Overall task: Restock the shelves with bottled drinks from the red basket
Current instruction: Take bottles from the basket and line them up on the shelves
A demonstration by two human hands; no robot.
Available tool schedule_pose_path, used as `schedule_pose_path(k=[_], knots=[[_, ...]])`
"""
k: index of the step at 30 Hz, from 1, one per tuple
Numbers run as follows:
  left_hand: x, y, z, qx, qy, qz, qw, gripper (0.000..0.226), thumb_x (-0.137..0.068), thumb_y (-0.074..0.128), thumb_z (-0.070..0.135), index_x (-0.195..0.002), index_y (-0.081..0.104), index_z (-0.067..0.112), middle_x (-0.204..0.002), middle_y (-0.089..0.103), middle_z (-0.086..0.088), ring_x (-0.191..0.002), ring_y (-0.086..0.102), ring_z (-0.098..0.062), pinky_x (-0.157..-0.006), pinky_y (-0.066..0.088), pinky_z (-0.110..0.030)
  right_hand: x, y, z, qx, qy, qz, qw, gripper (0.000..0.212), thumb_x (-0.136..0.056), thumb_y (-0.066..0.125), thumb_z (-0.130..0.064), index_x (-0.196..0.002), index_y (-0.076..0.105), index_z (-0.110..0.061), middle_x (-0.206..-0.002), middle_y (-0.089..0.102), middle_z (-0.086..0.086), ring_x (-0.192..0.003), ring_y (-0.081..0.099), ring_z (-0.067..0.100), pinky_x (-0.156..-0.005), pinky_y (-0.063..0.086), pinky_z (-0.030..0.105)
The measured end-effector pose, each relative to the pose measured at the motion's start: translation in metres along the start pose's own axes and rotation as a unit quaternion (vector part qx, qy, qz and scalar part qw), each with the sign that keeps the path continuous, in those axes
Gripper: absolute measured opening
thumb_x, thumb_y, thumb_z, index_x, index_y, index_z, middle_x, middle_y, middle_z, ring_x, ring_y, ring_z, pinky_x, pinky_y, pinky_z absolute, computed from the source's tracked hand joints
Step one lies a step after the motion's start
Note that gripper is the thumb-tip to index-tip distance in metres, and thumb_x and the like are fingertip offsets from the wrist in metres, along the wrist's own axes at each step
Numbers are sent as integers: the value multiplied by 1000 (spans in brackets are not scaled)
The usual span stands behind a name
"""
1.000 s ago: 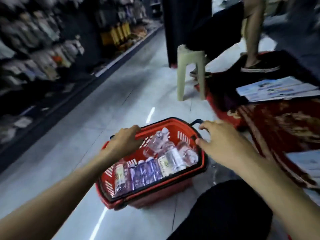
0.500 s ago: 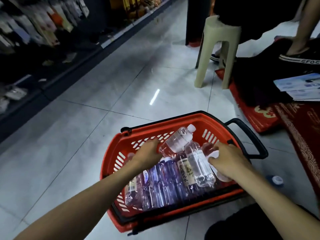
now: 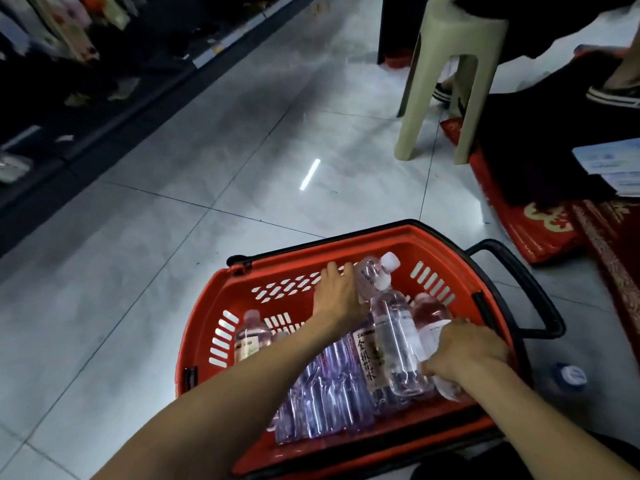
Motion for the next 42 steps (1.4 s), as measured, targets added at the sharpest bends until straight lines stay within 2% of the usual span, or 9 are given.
schedule_pose_path(k=[4, 7, 11, 13, 19, 27, 32, 38, 42], knots=[[-2, 8, -2, 48, -10, 3, 999, 86, -62, 89, 43, -125, 34, 21, -121, 46, -7, -111, 47, -23, -95, 50, -39, -13, 13, 7, -139, 11, -97, 985, 46, -72, 76, -48, -102, 64, -16, -101, 65, 3, -86, 64, 19, -62, 49, 20], [-7, 7, -5, -4, 26, -3, 1000, 81, -66, 85, 46, -125, 38, 18, -119, 53, -9, -110, 52, -26, -90, 52, -38, -14, 40, 8, -424, 48, -257, 867, 32, -71, 80, -25, -94, 67, -8, -102, 69, 13, -93, 67, 28, -84, 57, 39], [-8, 7, -12, -58, 51, -29, 997, 93, -64, 83, 53, -138, 37, 20, -126, 50, -11, -115, 49, -27, -95, 50, -41, -6, 50, 13, -586, 66, -306, 747, 32, -78, 78, -10, -105, 65, -3, -84, 74, 18, -70, 72, 30, -62, 60, 39], [-5, 4, -11, -7, 58, -31, 998, 87, -61, 87, 50, -128, 40, 21, -119, 56, -9, -105, 56, -23, -86, 55, -38, -7, 47, 18, -635, 52, -307, 707, 48, -71, 82, -5, -115, 63, -2, -98, 74, 22, -82, 73, 35, -69, 60, 46], [13, -33, -20, 236, 56, -33, 969, 76, -57, 92, 28, -117, 47, 17, -111, 63, 3, -99, 67, -16, -80, 61, -35, 10, 27, 16, -678, -82, -331, 651, 53, -71, 70, 5, -123, 61, 0, -114, 70, 24, -99, 70, 38, -77, 58, 44], [61, -115, 43, 471, 76, -210, 854, 59, -73, 81, 11, -123, 50, 6, -111, 70, -13, -106, 69, -24, -98, 53, -38, 45, -4, 31, -734, -180, -265, 600, 75, -55, 71, 13, -126, 57, -7, -118, 68, 22, -105, 66, 38, -87, 53, 47], [98, -153, 117, 586, 109, -277, 753, 69, -65, 84, 30, -120, 56, 1, -108, 69, -16, -104, 67, -31, -82, 56, -35, 93, -28, 67, -811, -184, -210, 515, 74, -45, 65, 16, -116, 63, -8, -99, 72, 17, -87, 71, 30, -83, 55, 42], [146, -188, 228, 659, 76, -282, 693, 66, -68, 69, 53, -117, 62, 11, -111, 67, -18, -91, 66, -32, -76, 53, -43, 183, -86, 146, -841, -181, -53, 508, 47, -58, 74, 8, -101, 69, -11, -90, 76, 12, -73, 74, 25, -61, 59, 33], [200, -229, 319, 650, 179, -289, 679, 33, -72, 60, 47, -81, 69, 17, -69, 72, -4, -60, 68, -16, -60, 53, -30, 259, -114, 216, -841, -105, 94, 522, 73, -50, 89, -17, -116, 55, -16, -108, 72, 13, -89, 73, 27, -72, 61, 41]])
Point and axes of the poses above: each hand's wrist, its own x-axis away from the middle knuckle, its own y-axis out of the palm, z = x × y, the point moved 6 cm from there along -x, towards the middle knuckle
